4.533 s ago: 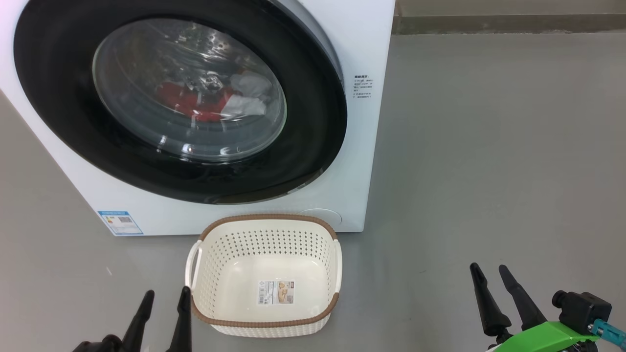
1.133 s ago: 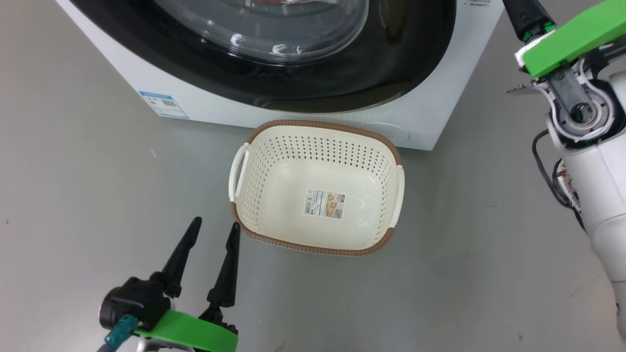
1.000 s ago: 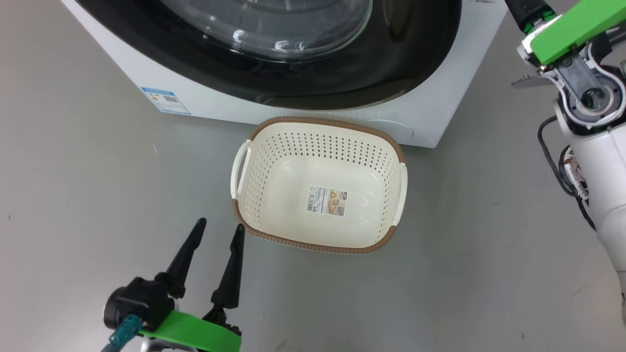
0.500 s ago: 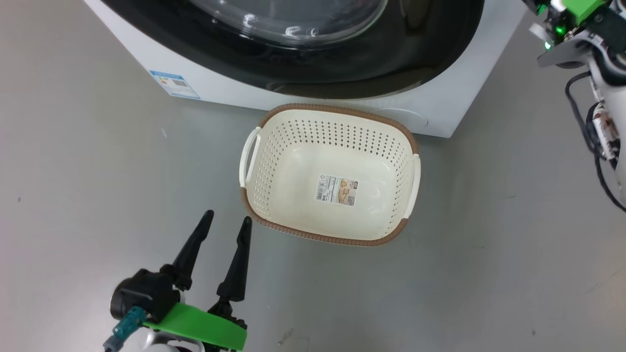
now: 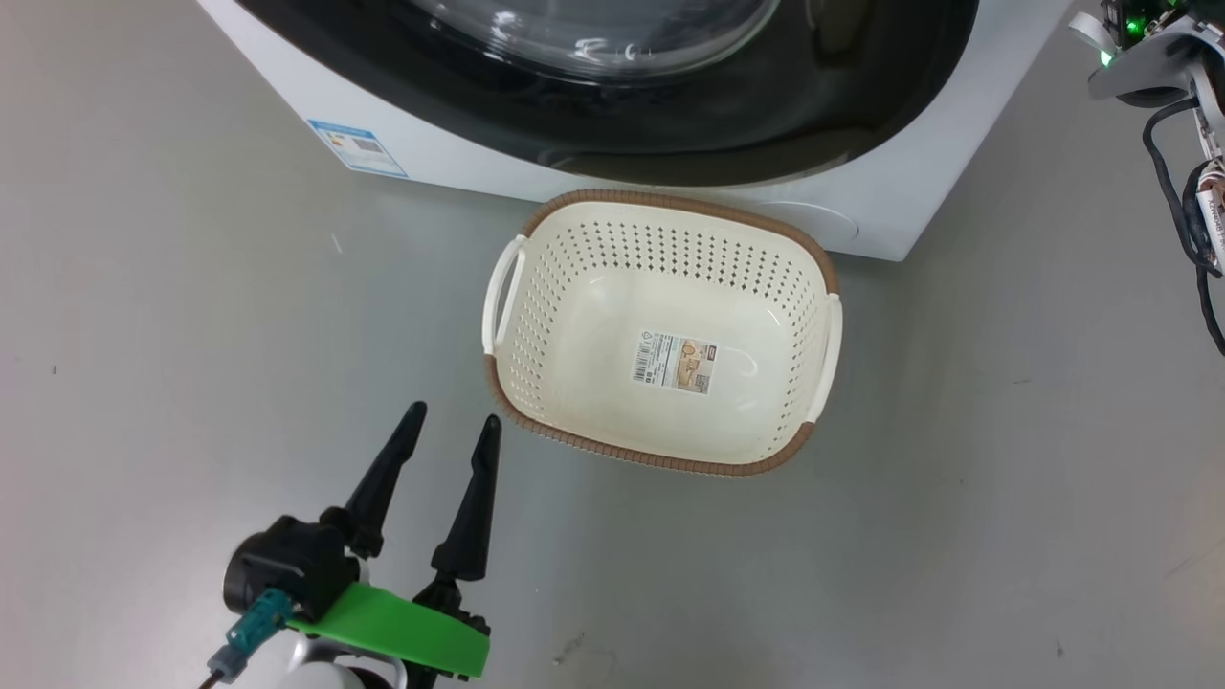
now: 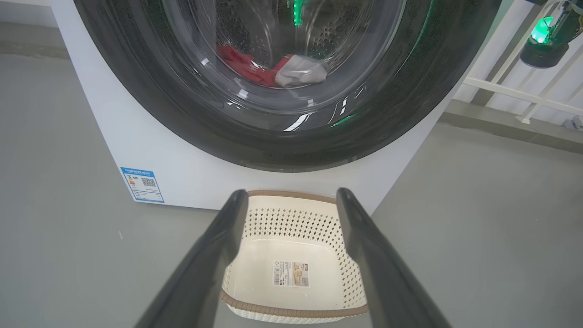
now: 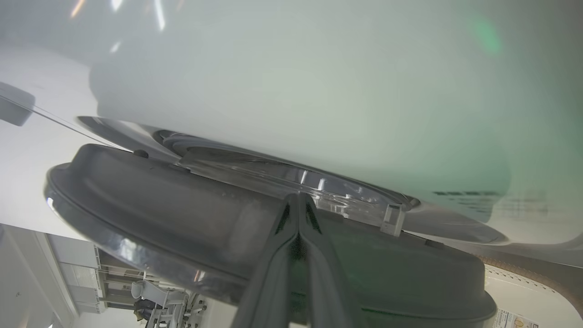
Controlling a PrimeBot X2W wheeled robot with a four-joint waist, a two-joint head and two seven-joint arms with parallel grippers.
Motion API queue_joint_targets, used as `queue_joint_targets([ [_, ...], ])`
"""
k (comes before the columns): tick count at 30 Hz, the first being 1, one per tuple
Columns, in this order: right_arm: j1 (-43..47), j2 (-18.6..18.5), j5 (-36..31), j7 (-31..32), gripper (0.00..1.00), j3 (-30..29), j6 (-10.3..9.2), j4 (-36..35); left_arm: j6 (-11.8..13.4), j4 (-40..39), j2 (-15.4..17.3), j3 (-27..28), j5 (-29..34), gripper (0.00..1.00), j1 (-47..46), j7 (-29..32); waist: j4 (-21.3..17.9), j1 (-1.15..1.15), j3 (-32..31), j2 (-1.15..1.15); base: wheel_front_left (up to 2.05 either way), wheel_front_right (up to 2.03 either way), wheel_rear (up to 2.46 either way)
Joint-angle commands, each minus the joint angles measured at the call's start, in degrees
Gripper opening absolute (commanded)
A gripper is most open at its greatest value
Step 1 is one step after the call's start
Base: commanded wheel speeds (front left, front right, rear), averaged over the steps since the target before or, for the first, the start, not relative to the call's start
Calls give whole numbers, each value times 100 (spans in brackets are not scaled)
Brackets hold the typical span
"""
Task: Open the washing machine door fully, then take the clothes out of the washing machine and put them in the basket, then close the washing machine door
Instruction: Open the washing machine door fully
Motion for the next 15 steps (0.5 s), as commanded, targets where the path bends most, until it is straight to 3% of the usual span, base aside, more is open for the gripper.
queue_joint_targets([
  [1, -62, 133, -42, 61, 0, 69, 37, -116, -31, -93, 85, 145, -39, 100, -106, -70, 35, 0, -33, 0, 0, 0, 0],
  [15, 456, 217, 88, 451, 0, 159, 37, -317, -31, -93, 57, 130, -13, 100, 9, -70, 26, 0, -343, 0, 0, 0, 0],
])
